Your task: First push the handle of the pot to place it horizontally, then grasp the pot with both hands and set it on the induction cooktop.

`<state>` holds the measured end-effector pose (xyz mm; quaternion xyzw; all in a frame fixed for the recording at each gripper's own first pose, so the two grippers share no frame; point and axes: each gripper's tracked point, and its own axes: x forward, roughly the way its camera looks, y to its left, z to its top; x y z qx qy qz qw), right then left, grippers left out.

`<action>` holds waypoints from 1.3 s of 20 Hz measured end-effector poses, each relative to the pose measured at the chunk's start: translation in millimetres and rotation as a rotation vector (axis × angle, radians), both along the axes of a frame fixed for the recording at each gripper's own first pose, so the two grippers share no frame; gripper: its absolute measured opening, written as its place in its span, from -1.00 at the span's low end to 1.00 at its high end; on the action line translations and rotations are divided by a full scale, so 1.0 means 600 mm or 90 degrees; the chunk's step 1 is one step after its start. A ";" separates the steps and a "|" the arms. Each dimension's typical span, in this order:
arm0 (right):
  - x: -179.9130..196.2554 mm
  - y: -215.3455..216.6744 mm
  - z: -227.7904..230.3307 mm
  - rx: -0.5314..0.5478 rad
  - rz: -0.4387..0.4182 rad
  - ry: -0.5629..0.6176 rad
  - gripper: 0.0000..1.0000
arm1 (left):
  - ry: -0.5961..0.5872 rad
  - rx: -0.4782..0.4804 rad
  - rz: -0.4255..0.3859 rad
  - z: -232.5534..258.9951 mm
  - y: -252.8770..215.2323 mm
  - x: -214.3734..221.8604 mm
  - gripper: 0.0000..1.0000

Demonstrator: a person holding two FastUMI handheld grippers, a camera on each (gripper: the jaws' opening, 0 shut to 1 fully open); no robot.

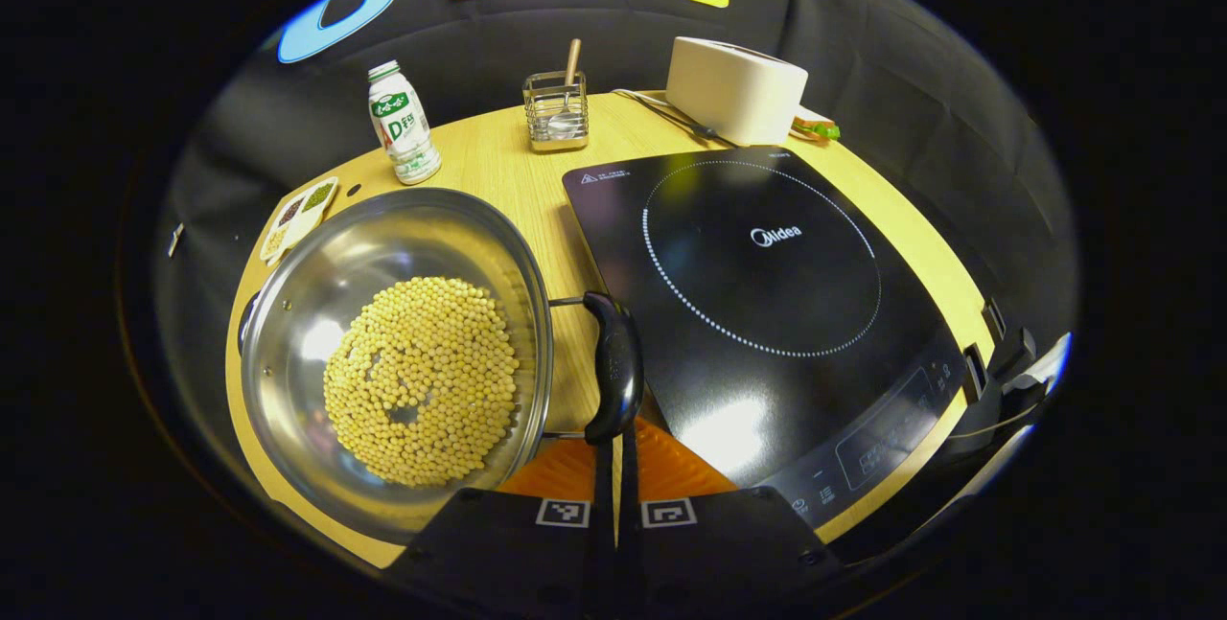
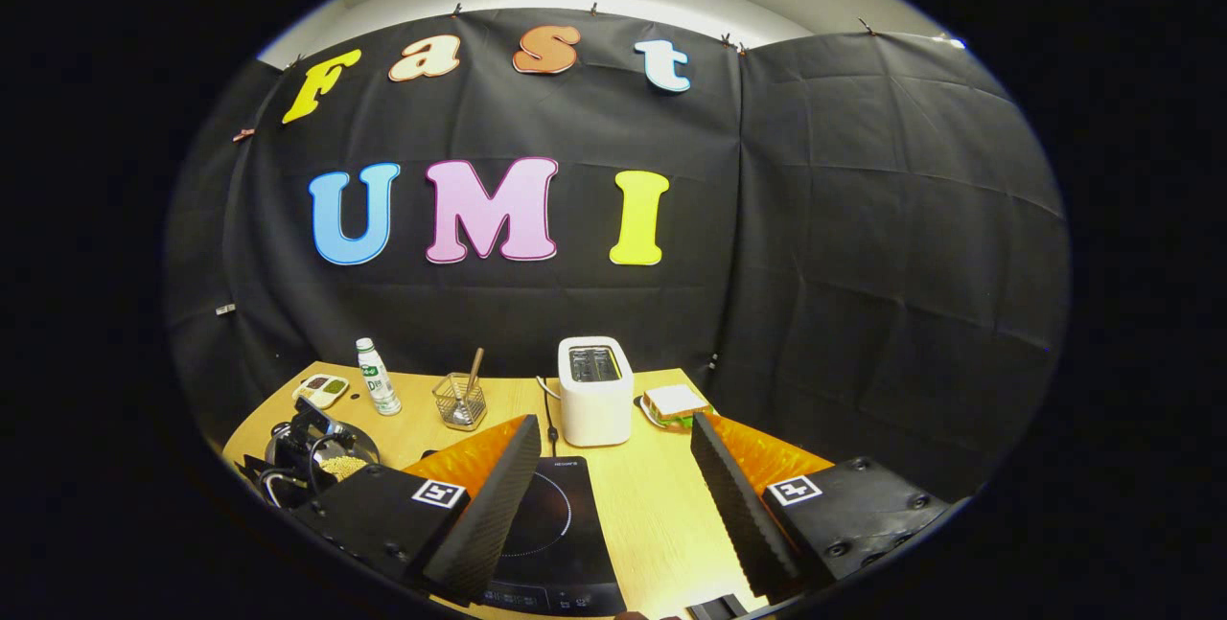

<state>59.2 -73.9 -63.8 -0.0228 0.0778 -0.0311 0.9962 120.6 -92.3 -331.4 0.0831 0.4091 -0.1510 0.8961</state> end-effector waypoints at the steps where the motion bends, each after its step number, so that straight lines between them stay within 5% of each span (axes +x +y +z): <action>1: 0.001 0.002 -0.001 -0.001 0.003 0.002 0.96 | -0.004 -0.004 0.005 0.001 -0.002 0.007 -0.90; 26: 0.053 -0.025 -0.050 0.018 0.068 0.059 0.96 | -0.060 -0.046 0.171 0.036 0.015 0.133 -0.90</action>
